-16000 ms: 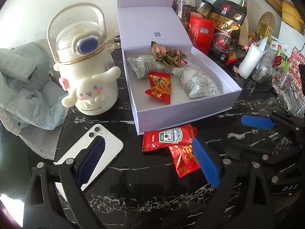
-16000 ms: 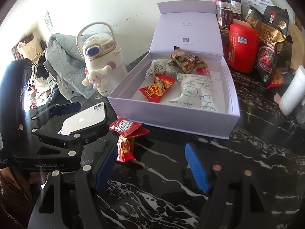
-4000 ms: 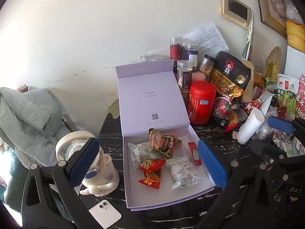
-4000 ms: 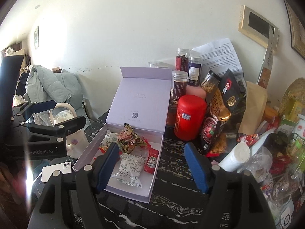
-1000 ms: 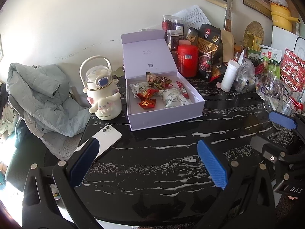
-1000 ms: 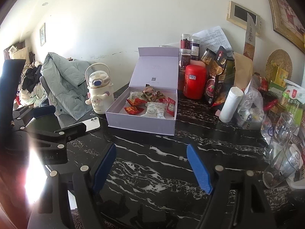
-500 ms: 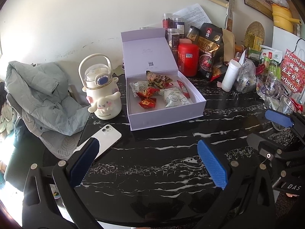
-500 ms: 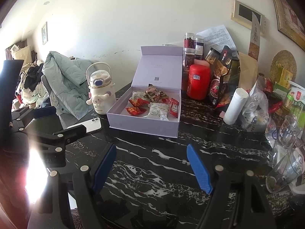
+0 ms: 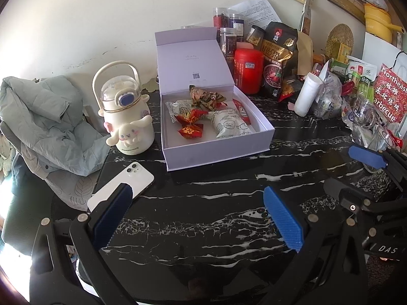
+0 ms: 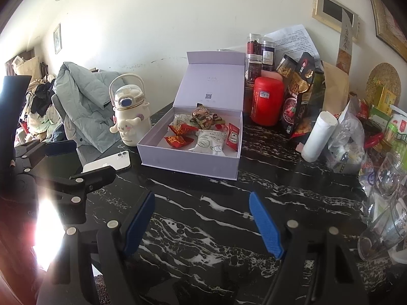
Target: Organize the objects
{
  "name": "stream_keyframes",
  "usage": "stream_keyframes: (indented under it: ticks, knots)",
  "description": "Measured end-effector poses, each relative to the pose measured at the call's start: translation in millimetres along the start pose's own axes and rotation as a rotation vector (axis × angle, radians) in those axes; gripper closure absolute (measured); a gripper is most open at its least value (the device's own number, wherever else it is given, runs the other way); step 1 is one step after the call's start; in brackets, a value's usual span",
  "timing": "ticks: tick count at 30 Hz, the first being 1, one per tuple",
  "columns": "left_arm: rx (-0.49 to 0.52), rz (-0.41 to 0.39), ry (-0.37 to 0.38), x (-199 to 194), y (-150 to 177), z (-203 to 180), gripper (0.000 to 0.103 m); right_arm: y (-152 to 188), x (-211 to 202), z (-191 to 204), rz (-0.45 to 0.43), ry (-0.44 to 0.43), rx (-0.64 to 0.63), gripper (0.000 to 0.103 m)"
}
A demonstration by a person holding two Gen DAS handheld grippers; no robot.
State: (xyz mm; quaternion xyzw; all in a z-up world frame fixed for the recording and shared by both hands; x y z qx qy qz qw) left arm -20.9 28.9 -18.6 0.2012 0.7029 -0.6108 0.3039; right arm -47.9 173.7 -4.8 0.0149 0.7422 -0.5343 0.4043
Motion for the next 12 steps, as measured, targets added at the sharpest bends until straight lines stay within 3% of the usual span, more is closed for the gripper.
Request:
stream_keyframes:
  ticks: [6, 12]
  knots:
    - [0.001, -0.024, 0.043, 3, -9, -3, 0.000, -1, 10, -4, 0.018, -0.011, 0.008, 0.025]
    - [0.045, -0.083, -0.012, 5, -19, -2, 0.000, 0, 22, -9, 0.040, -0.010, 0.018, 0.025]
Point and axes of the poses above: each gripper's, at about its wrist camera, not at the fingertips, and x roughly the way its jaws point, z to its left, y to its underside, the point moved 8 cm from there along x, roughly the way its jaws point, and after that the axes turned 9 degrees about -x, right-handed, at the moved point
